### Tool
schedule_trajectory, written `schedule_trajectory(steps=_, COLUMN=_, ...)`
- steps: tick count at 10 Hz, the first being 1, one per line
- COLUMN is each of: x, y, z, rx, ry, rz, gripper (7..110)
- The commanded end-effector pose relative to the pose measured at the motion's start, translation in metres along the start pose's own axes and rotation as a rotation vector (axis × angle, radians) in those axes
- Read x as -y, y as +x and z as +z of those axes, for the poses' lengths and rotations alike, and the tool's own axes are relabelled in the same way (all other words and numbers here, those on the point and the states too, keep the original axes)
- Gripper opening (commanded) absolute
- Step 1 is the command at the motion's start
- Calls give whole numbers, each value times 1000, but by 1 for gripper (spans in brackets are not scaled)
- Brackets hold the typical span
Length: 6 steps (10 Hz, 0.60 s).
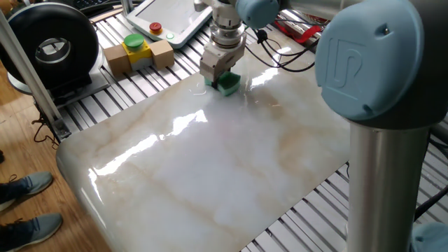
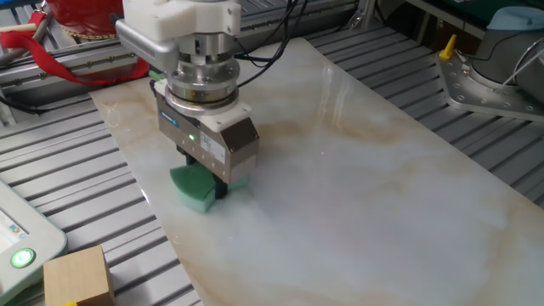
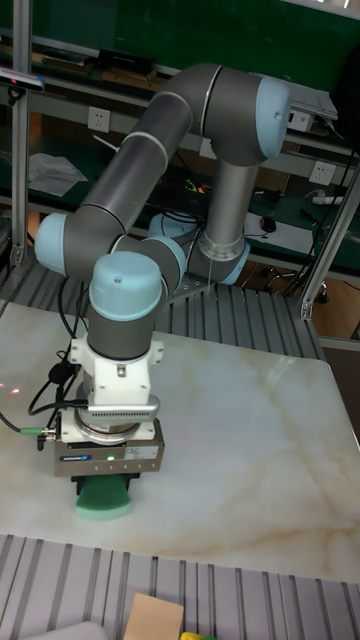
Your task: Clean the tabletop with a sponge
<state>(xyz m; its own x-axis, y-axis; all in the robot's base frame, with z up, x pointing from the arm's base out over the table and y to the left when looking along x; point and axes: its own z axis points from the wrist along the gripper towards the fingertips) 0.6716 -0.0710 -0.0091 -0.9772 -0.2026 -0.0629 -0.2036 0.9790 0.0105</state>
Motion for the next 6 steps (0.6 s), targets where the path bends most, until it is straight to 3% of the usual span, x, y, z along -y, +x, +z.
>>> schedule_trajectory(steps=1, x=15, y=1, z=-3, rx=9, ry=6, rz=-13, gripper=7)
schedule_trajectory(steps=3, x=23, y=-11, z=0, rx=40, ry=17, rz=-4, gripper=7)
schedule_trajectory(steps=6, x=19, y=-21, z=3, rx=47, ry=21, rz=16, gripper=7)
